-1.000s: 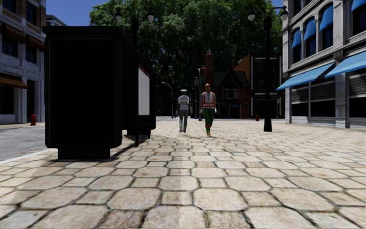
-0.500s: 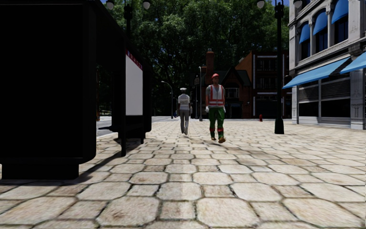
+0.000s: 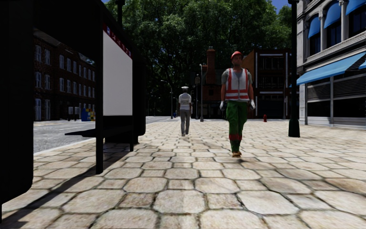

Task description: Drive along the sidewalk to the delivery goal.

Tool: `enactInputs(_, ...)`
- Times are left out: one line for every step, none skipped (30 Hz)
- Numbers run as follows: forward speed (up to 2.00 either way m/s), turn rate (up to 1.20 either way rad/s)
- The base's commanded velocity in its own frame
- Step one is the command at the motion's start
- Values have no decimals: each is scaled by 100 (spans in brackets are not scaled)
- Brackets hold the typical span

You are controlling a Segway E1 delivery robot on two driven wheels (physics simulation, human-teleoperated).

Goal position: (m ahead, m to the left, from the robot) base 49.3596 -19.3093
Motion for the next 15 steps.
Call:
enactInputs(200, 0)
enactInputs(200, 0)
enactInputs(200, 0)
enactInputs(200, 0)
enactInputs(200, 0)
enactInputs(200, 0)
enactInputs(200, 0)
enactInputs(200, 0)
enactInputs(200, 0)
enactInputs(200, 0)
enactInputs(200, 0)
enactInputs(200, 0)
enactInputs(200, 0)
enactInputs(200, 0)
enactInputs(200, 0)
